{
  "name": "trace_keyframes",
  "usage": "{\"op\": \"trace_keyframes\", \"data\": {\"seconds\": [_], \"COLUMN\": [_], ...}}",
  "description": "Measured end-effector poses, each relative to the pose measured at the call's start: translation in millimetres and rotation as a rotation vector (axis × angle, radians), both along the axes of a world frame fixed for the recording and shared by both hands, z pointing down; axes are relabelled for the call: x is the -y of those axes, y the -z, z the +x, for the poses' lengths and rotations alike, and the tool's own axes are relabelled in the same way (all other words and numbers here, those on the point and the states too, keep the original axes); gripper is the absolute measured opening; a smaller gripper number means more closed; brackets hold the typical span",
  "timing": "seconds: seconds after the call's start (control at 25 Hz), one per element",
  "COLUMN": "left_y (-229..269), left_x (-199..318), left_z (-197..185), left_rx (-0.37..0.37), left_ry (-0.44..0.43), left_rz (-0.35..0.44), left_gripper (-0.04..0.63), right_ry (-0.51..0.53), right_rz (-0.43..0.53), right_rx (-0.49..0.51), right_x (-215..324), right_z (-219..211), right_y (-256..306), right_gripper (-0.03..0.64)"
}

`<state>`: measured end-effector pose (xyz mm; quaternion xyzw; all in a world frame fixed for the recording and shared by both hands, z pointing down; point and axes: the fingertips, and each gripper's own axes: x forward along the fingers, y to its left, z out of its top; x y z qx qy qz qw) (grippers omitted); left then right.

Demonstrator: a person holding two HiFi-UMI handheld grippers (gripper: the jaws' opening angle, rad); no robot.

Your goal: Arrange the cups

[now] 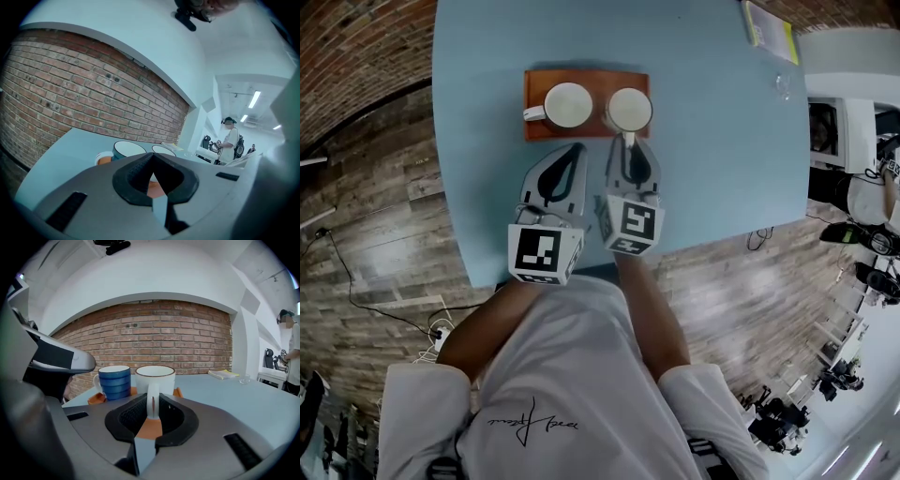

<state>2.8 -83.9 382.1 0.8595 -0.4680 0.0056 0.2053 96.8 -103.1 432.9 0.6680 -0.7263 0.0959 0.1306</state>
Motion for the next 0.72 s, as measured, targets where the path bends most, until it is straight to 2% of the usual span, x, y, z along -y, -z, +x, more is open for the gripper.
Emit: {"op": "trace_keyframes", "data": {"seconds": [0.28, 0.72], "left_y": [-1.4, 0.2], "left_x": [0.7, -3.1], "left_z": [-3.1, -3.4], "left_rx": [0.0, 0.001], "left_ry": [-0.001, -0.004], "left_rz": [-0.007, -0.005], "left_gripper": [0.009, 0.009], "right_ry": [-0.01, -0.005], "right_rz": [0.024, 0.008], "right_rx": [-0.015, 0.037], "right_x": [-0.9, -2.7], "right_z": [-1.7, -1.9], "right_y": [-0.5, -0.9], "right_gripper": [0.066, 0.066]}}
